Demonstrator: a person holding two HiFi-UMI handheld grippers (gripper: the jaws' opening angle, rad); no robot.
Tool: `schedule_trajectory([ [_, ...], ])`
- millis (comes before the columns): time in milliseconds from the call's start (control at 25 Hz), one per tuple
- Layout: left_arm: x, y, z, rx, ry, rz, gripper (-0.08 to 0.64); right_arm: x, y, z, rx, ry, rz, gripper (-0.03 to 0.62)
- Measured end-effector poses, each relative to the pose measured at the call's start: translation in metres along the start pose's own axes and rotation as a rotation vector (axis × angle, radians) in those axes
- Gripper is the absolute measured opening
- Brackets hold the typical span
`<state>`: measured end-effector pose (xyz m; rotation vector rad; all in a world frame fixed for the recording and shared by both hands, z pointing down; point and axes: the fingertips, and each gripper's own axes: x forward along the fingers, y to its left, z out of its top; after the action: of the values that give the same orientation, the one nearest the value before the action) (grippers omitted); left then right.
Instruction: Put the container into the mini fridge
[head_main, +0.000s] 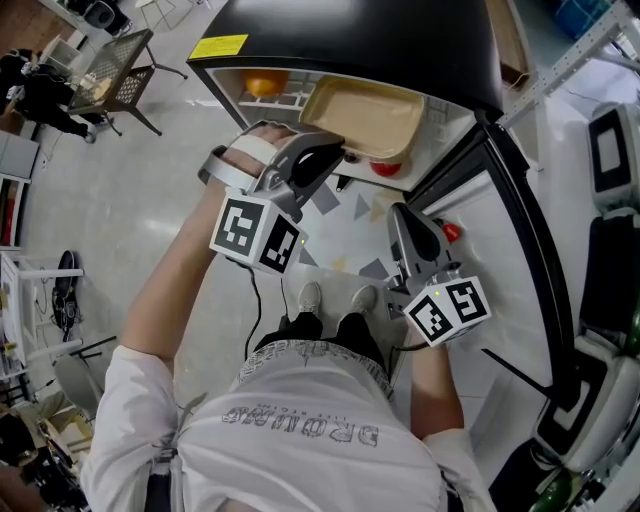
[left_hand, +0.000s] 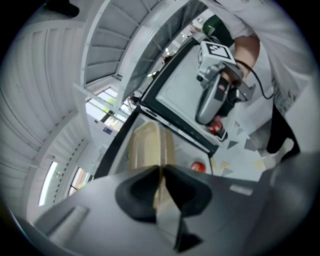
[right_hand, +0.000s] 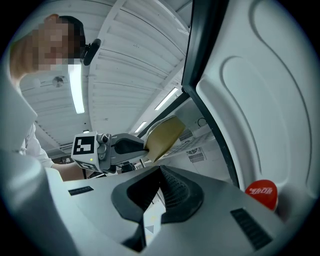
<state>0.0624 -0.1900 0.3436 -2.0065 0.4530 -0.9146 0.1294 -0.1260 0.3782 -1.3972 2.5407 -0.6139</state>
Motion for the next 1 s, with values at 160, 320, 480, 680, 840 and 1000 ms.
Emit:
schedule_trajectory([
  [160, 0.011, 0.005, -0.005, 0.016, 0.015, -0.004, 0.048, 0.0, -0.003, -0.002, 0.001, 0.002, -0.002, 0.002],
  [320, 0.021, 0.012, -0.009, 0.027, 0.03, 0.004, 0.048, 0.002, -0.006, -0.004, 0.0, 0.002, 0.0, 0.002],
  [480, 0.032, 0.018, -0.012, 0.059, 0.053, 0.004, 0.048, 0.005, -0.007, -0.005, 0.003, 0.005, 0.005, 0.002],
  [680, 0.045, 0.023, -0.015, 0.087, 0.079, 0.003, 0.048, 0.007, -0.006, -0.009, 0.009, 0.01, 0.009, 0.002],
  [840, 0.054, 0.028, -0.017, 0.104, 0.105, 0.013, 0.048, 0.008, -0.006, -0.011, 0.014, 0.014, 0.012, 0.002],
  [1000, 0.061, 0.03, -0.018, 0.113, 0.122, 0.016, 0.048, 0.008, -0.007, -0.013, 0.019, 0.016, 0.012, 0.002],
])
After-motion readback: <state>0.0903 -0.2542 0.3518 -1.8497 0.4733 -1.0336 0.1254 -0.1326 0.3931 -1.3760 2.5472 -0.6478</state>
